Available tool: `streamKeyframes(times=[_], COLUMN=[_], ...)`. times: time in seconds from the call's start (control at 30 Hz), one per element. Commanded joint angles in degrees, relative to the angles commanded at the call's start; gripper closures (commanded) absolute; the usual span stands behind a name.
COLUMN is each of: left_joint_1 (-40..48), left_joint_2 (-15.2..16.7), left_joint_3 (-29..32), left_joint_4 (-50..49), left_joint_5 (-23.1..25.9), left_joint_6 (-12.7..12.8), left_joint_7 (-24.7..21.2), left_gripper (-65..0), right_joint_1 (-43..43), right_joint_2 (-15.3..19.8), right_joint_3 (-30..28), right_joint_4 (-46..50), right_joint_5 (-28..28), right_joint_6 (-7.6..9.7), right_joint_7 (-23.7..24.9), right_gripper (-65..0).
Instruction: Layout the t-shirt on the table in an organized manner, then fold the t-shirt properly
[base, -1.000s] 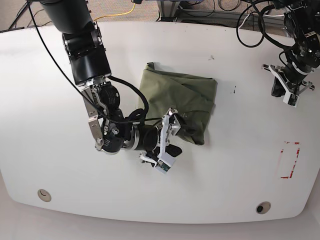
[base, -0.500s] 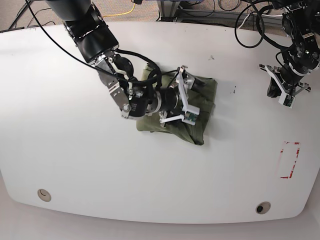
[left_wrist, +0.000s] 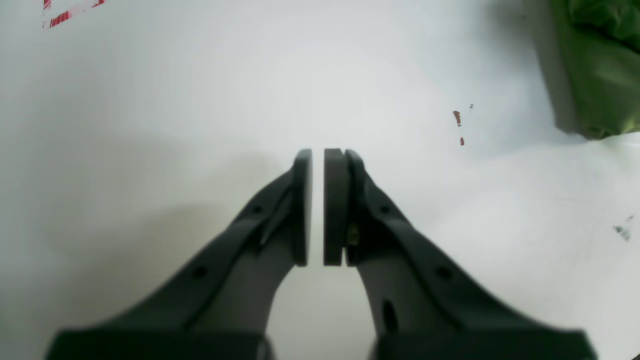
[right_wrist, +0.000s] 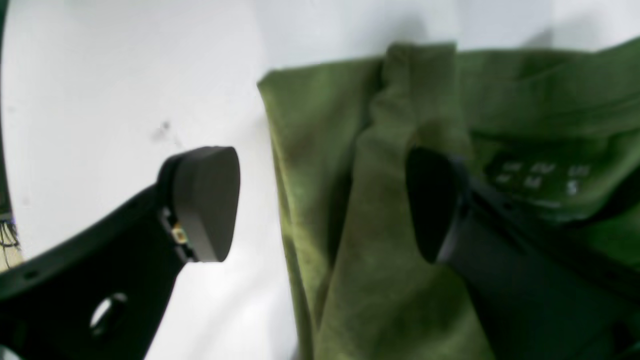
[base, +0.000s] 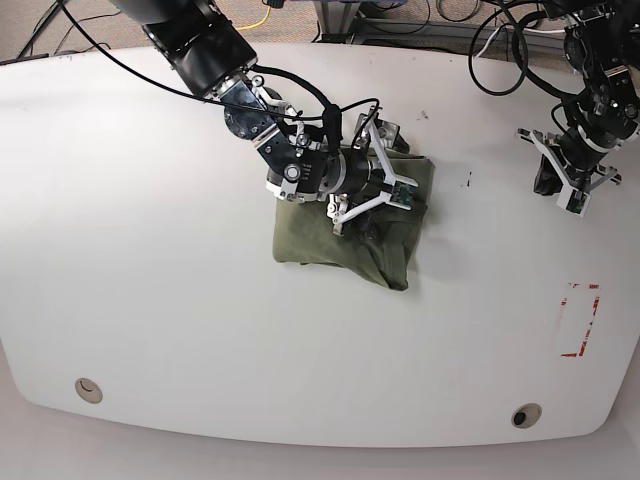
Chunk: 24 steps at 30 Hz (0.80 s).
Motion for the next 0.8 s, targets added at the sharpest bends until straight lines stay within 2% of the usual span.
streamKeyframes(times=[0.37, 0.47, 0.8], left_joint_1=[0.0, 0.0, 0.0], left_joint_2=[0.0, 0.0, 0.0], left_joint_3=[0.0, 0.0, 0.0], left_joint_4=[-0.2, -0.2, -0.3], left_joint_5=[0.0, 0.0, 0.0], left_joint_6=[0.0, 0.0, 0.0], left_joint_7=[0.0, 0.0, 0.0], left_gripper=[-2.4, -2.4, -2.4], right_joint_1=[1.4, 1.4, 1.0], right_joint_2=[-0.1, 0.2, 0.2], right_joint_3=[5.3, 5.4, 5.2], right_joint_4=[-2.4, -2.5, -2.5], right_joint_5=[-0.2, -0.2, -0.2], right_joint_6=[0.0, 0.0, 0.0], right_joint_7=[1.3, 2.7, 2.8], right_gripper=[-49.6, -49.6, -49.5])
